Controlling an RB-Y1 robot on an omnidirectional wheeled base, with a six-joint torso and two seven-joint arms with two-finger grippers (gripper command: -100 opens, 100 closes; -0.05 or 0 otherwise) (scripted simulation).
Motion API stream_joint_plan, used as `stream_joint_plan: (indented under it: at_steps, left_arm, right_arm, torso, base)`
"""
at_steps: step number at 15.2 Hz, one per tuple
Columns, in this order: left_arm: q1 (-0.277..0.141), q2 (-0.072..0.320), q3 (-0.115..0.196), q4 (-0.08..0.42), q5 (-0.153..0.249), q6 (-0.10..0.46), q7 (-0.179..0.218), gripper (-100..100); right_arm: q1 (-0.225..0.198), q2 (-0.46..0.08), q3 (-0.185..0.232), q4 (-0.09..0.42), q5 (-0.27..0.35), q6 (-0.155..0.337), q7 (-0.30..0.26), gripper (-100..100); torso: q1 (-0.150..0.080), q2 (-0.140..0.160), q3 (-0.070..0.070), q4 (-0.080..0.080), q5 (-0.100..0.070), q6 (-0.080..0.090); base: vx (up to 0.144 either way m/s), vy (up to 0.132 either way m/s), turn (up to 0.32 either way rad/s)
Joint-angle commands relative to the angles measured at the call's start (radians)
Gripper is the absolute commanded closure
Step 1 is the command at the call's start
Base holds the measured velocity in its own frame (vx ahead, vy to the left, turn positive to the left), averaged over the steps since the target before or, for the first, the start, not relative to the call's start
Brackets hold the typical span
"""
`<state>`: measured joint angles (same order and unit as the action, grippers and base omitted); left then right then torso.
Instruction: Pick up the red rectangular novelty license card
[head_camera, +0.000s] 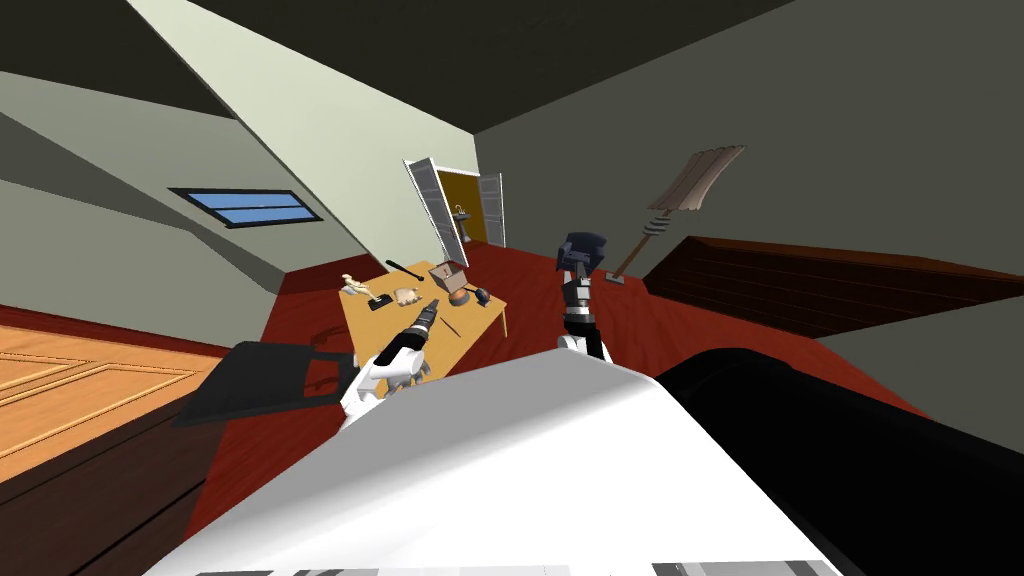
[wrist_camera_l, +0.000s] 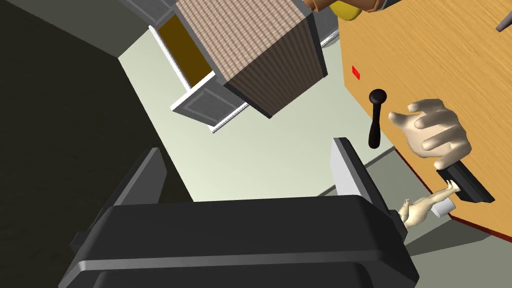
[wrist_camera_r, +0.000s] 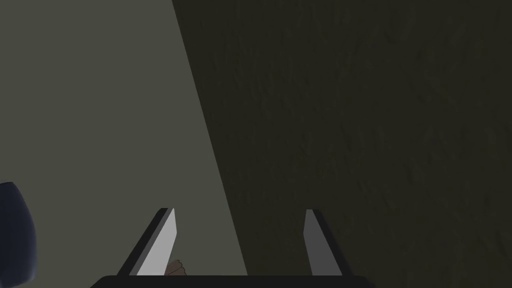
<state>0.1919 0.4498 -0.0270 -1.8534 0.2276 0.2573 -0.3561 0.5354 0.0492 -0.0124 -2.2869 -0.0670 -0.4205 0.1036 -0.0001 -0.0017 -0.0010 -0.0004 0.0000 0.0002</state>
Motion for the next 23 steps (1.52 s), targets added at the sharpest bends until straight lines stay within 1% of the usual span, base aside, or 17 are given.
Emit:
stream_joint_plan:
  at_steps: [1, 2, 3, 5, 6, 8, 9, 11, 12, 14, 15, 17, 18, 19, 20, 21, 23]
  left_arm:
    - [-0.011, 0.001, 0.000, 0.011, 0.005, 0.050, -0.008, -100]
    - [-0.011, 0.001, 0.000, 0.011, 0.005, 0.053, -0.008, -100]
    - [-0.032, 0.018, 0.000, 0.049, 0.031, 0.087, -0.024, -100]
    - [-0.032, 0.018, 0.000, 0.049, 0.031, 0.118, -0.024, -100]
    - [-0.052, 0.035, 0.000, 0.087, 0.056, 0.144, -0.040, -100]
    - [-0.052, 0.035, 0.000, 0.087, 0.056, 0.184, -0.040, -100]
    - [-0.073, 0.052, 0.000, 0.124, 0.081, 0.217, -0.055, -100]
    - [-0.073, 0.052, 0.000, 0.124, 0.081, 0.249, -0.055, -100]
    - [-0.093, 0.068, -0.001, 0.160, 0.106, 0.282, -0.071, -100]
    - [-0.093, 0.068, -0.001, 0.162, 0.106, 0.314, -0.071, -100]
    - [-0.114, 0.083, -0.001, 0.199, 0.131, 0.338, -0.086, -100]
    - [-0.114, 0.083, -0.001, 0.199, 0.131, 0.378, -0.086, -100]
    - [-0.134, 0.098, -0.001, 0.236, 0.155, 0.404, -0.102, -100]
    - [-0.134, 0.098, -0.001, 0.236, 0.155, 0.430, -0.102, -100]
    - [-0.134, 0.098, -0.001, 0.236, 0.155, 0.441, -0.102, -100]
    - [-0.153, 0.113, -0.001, 0.273, 0.179, 0.469, -0.116, -100]
    - [-0.153, 0.113, -0.001, 0.273, 0.179, 0.503, -0.116, -100]
  right_arm:
    - [0.000, 0.000, 0.000, 0.000, 0.000, 0.000, 0.000, 0]
    - [0.000, 0.000, 0.000, 0.000, 0.000, 0.000, 0.000, 0]
    - [0.000, 0.000, 0.000, 0.000, 0.000, 0.000, 0.000, 0]
    - [0.000, 0.000, 0.000, 0.000, 0.000, 0.000, 0.000, 0]
    - [0.000, 0.000, 0.000, 0.000, 0.000, 0.000, 0.000, 0]
    - [0.000, 0.000, 0.000, 0.000, 0.000, 0.000, 0.000, 0]
    - [0.000, 0.000, 0.000, 0.000, 0.000, 0.000, 0.000, 0]
    - [0.000, 0.000, 0.000, 0.000, 0.000, 0.000, 0.000, 0]
    - [0.000, 0.000, 0.000, 0.000, 0.000, 0.000, 0.000, 0]
    - [0.000, 0.000, 0.000, 0.000, 0.000, 0.000, 0.000, 0]
    - [0.000, 0.000, 0.000, 0.000, 0.000, 0.000, 0.000, 0]
    - [0.000, 0.000, 0.000, 0.000, 0.000, 0.000, 0.000, 0]
    - [0.000, 0.000, 0.000, 0.000, 0.000, 0.000, 0.000, 0]
    - [0.000, 0.000, 0.000, 0.000, 0.000, 0.000, 0.000, 0]
    - [0.000, 0.000, 0.000, 0.000, 0.000, 0.000, 0.000, 0]
    - [0.000, 0.000, 0.000, 0.000, 0.000, 0.000, 0.000, 0]
    - [0.000, 0.000, 0.000, 0.000, 0.000, 0.000, 0.000, 0]
  torso:
    - [0.000, 0.000, 0.000, 0.000, 0.000, 0.000]
    - [0.000, 0.000, 0.000, 0.000, 0.000, 0.000]
    - [0.000, 0.000, 0.000, 0.000, 0.000, 0.000]
    - [0.000, 0.000, 0.000, 0.000, 0.000, 0.000]
    - [0.000, 0.000, 0.000, 0.000, 0.000, 0.000]
    - [0.000, 0.000, 0.000, 0.000, 0.000, 0.000]
    - [0.000, 0.000, 0.000, 0.000, 0.000, 0.000]
    - [0.000, 0.000, 0.000, 0.000, 0.000, 0.000]
    - [0.000, 0.000, 0.000, 0.000, 0.000, 0.000]
    - [0.000, 0.000, 0.000, 0.000, 0.000, 0.000]
    - [0.000, 0.000, 0.000, 0.000, 0.000, 0.000]
    - [0.000, 0.000, 0.000, 0.000, 0.000, 0.000]
    - [0.000, 0.000, 0.000, 0.000, 0.000, 0.000]
    - [0.000, 0.000, 0.000, 0.000, 0.000, 0.000]
    - [0.000, 0.000, 0.000, 0.000, 0.000, 0.000]
    - [0.000, 0.000, 0.000, 0.000, 0.000, 0.000]
    - [0.000, 0.000, 0.000, 0.000, 0.000, 0.000]
  base:
    - [0.015, 0.004, -0.047]
    - [0.009, 0.003, -0.001]
    - [0.014, 0.001, -0.110]
    - [0.015, 0.002, -0.102]
    - [0.016, 0.003, -0.117]
    - [0.016, 0.005, -0.093]
    - [0.018, 0.003, -0.109]
    - [0.018, 0.002, -0.098]
    - [0.018, 0.003, -0.130]
    - [0.016, 0.005, -0.096]
    - [0.016, 0.002, -0.116]
    - [0.015, 0.004, -0.093]
    - [0.016, 0.001, -0.105]
    - [0.019, 0.001, -0.133]
    - [0.014, 0.004, -0.055]
    - [0.018, 0.003, -0.115]
    - [0.016, 0.005, -0.088]
